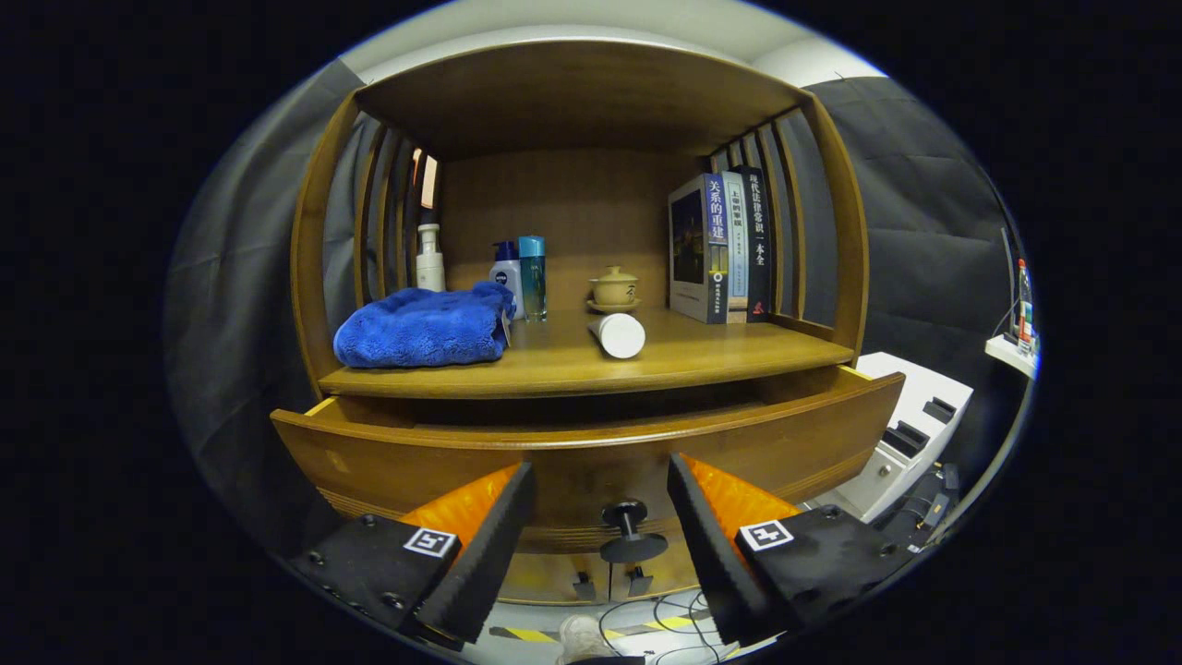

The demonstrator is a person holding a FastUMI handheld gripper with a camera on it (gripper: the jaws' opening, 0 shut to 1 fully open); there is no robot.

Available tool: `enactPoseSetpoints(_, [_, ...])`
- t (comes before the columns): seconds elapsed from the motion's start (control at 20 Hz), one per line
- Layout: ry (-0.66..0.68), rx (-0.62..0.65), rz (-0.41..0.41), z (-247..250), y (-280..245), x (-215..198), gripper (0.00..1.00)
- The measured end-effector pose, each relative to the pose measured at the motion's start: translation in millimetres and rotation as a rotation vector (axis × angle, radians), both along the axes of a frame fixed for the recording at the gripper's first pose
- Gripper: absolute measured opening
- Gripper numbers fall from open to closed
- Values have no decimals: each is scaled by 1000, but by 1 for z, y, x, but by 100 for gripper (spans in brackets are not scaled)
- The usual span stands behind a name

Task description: Pull open the drawer, take out the items inside it, and place them on the countertop above the cabinet.

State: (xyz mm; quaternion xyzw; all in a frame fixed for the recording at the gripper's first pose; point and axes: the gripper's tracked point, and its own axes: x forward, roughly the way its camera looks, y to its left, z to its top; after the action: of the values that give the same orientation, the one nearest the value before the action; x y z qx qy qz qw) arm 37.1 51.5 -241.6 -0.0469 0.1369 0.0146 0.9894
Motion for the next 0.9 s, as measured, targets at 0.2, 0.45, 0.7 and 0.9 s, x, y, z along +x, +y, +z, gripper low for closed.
enactPoseSetpoints(0.2, [9, -6, -1, -2, 3, 18, 96])
enactPoseSetpoints(0.45, [8, -5, -23, -5, 7, 39, 96])
enactPoseSetpoints(0.7, [26, 4, -28, -14, 9, 51, 96])
enactPoseSetpoints(0.9, [42, 29, -34, -16, 8, 48, 97])
